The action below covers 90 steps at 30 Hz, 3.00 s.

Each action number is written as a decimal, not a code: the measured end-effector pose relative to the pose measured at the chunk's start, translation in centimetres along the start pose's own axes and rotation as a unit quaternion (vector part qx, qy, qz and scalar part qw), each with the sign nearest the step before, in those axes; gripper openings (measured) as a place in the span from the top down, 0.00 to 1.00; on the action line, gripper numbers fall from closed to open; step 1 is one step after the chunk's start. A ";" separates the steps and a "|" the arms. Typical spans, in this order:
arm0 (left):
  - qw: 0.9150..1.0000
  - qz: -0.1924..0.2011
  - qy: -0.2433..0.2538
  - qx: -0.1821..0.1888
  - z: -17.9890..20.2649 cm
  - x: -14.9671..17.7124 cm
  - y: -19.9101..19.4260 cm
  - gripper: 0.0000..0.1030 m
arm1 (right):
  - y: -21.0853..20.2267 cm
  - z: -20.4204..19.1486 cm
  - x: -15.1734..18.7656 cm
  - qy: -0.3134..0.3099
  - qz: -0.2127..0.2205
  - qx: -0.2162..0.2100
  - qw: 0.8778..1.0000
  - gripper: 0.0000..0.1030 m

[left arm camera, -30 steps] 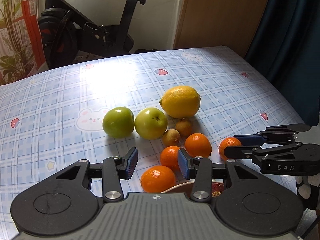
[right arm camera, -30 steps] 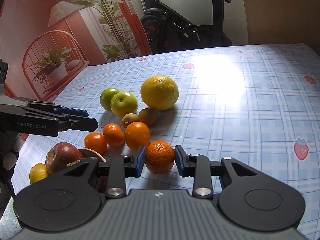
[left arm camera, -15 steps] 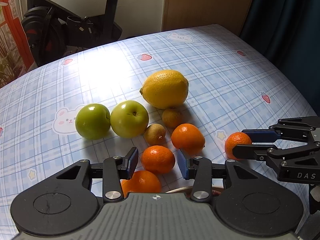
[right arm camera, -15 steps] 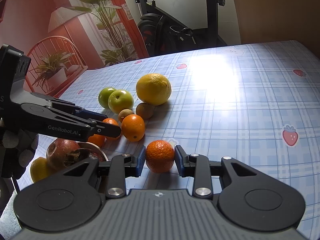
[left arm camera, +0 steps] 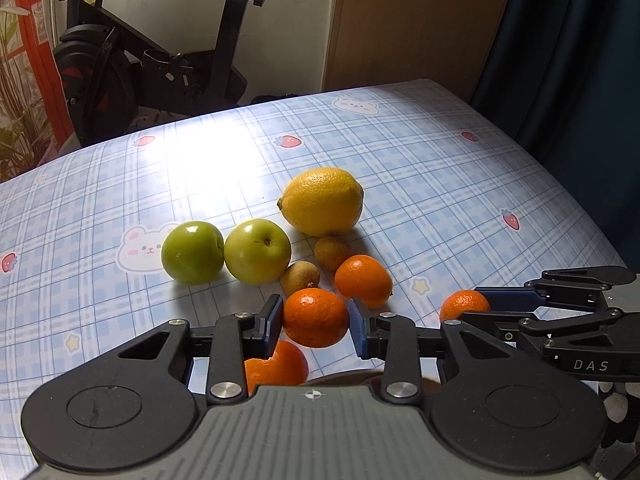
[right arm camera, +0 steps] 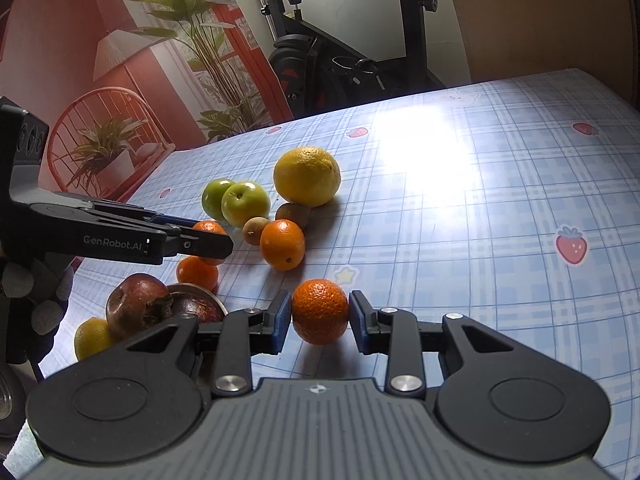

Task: Organize fruits
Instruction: 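Carry the tangerine into the plate beside the apple and open the left gripper, then move the open left gripper to the second yellow lemon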

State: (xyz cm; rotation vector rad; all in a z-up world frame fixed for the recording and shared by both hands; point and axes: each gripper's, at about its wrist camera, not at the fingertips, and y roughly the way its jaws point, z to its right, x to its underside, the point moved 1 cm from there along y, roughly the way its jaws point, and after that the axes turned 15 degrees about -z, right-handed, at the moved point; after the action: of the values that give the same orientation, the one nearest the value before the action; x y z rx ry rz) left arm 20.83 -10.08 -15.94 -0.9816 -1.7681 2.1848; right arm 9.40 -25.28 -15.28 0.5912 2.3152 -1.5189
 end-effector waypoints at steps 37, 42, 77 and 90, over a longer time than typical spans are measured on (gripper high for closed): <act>0.999 -0.034 -0.017 0.039 0.8 9.7 -2.0 0.64 | 0.5 -8.0 3.4 -0.170 -0.060 0.010 0.984 0.67; 0.999 -0.035 -0.006 0.038 1.0 9.5 -1.6 0.64 | 0.7 -7.8 3.2 -0.181 -0.059 0.012 0.982 0.67; 0.987 0.129 -0.087 0.030 -1.9 6.6 -9.7 0.60 | -4.7 -4.6 -1.0 -0.064 0.083 0.041 0.994 0.65; 0.979 0.149 -0.137 -0.033 -5.6 4.6 -10.1 0.60 | -2.4 -4.2 -3.6 -0.065 0.089 0.058 0.992 0.65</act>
State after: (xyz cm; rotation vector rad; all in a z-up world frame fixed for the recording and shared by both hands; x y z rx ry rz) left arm 17.75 -0.31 -8.89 -1.0647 -1.9279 2.5678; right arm 11.17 -22.90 -10.09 0.6869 2.0316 -1.5673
